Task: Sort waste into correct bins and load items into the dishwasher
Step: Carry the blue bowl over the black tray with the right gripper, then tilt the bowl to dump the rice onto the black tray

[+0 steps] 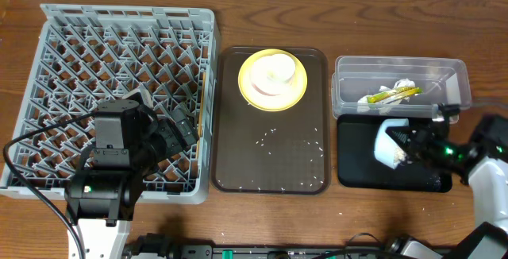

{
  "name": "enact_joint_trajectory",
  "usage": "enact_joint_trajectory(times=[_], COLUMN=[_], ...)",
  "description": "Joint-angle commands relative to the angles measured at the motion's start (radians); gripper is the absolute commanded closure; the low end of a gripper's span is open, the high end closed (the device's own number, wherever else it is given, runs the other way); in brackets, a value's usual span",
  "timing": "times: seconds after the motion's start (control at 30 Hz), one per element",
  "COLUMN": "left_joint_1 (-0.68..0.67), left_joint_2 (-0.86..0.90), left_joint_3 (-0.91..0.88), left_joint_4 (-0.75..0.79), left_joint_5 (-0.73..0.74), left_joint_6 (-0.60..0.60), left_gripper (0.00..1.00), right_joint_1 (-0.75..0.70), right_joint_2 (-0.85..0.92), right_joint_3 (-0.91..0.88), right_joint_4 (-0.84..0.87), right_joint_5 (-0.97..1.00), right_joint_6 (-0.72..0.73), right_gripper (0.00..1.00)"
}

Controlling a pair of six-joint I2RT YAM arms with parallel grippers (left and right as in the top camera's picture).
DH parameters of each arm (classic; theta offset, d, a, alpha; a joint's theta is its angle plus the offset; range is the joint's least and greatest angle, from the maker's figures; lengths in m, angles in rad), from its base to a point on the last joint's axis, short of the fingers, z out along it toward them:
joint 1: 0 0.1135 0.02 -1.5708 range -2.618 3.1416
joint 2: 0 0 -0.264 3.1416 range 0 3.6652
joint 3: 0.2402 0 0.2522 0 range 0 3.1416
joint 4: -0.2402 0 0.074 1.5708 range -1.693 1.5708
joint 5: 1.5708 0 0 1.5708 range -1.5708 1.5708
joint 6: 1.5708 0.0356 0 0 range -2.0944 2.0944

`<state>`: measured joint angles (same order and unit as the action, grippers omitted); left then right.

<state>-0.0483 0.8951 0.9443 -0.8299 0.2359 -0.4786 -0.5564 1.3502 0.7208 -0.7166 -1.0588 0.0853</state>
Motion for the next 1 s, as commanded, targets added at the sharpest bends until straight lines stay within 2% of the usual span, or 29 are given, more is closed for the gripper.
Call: enact_joint_trajectory(times=[0.0, 0.27, 0.37, 0.63, 0.97], left_joint_1=[0.004, 0.004, 0.004, 0.004, 0.004], left_joint_2=[-0.001, -0.001, -0.001, -0.001, -0.001], left_joint_3=[0.013, 0.013, 0.013, 0.013, 0.013], left_joint_4=[0.000, 0.000, 0.000, 0.000, 0.000], left_joint_5=[-0.005, -0.006, -0.006, -0.005, -0.006], left_joint_6=[-0.006, -0.006, -0.006, -0.006, -0.006], left_gripper=[0.01, 0.01, 0.01, 0.00, 0.01], right_joint_1=[-0.094, -0.152, -0.152, -0.118, -0.097], right_joint_2=[-0.017, -0.017, -0.017, -0.017, -0.017], right_joint_3=[-0.071, -0.140, -0.140, -0.140, -0.140], right_joint_4=[0.053, 0.164, 0.183, 0.197, 0.212], right_joint_5=[-0.291, -0.498, -0.500, -0.500, -0.500], right_joint_6=[-0.058, -0.061, -0.012, -0.066, -0.064], right_gripper=[0.99, 0.99, 0.99, 0.99, 0.99])
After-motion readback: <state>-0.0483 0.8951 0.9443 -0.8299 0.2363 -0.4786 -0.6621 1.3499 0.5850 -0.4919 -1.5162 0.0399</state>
